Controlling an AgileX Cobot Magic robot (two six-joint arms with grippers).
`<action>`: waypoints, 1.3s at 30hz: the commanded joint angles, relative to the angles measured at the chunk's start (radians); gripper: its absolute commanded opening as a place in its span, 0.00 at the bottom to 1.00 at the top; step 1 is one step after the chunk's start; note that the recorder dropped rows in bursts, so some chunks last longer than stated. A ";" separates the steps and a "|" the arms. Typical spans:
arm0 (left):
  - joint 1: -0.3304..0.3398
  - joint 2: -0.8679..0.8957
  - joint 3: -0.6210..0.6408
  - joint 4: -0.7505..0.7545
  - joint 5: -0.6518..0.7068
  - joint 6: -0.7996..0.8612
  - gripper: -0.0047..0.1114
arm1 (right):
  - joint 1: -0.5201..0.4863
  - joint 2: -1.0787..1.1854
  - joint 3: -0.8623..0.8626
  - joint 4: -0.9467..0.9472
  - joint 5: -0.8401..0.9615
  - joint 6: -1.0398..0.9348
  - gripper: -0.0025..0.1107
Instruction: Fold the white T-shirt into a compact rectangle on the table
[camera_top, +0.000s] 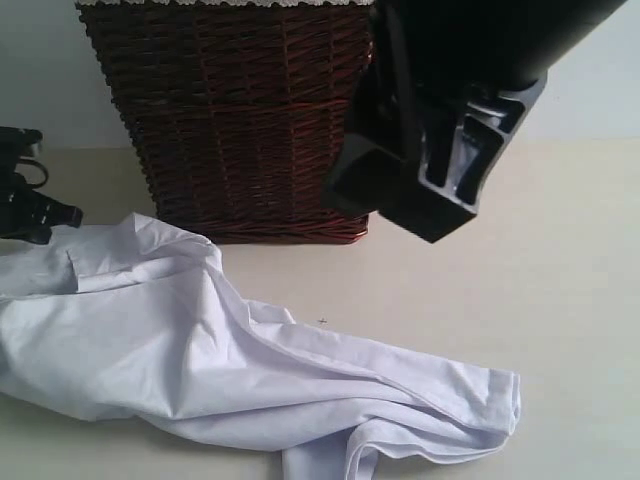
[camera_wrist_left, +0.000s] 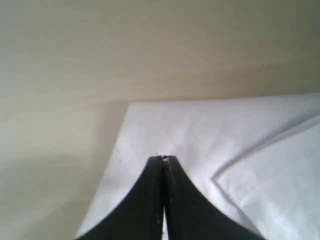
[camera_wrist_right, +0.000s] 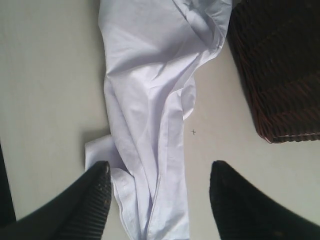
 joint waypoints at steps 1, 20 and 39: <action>-0.009 -0.116 -0.002 -0.054 0.018 0.054 0.04 | -0.004 -0.008 0.002 0.005 -0.010 0.004 0.52; -0.309 -0.221 0.252 -0.277 -0.164 0.917 0.57 | -0.004 -0.008 0.002 0.005 0.004 0.004 0.52; -0.322 -0.116 0.262 -0.322 -0.399 0.876 0.15 | -0.004 -0.008 0.002 0.007 0.002 0.004 0.52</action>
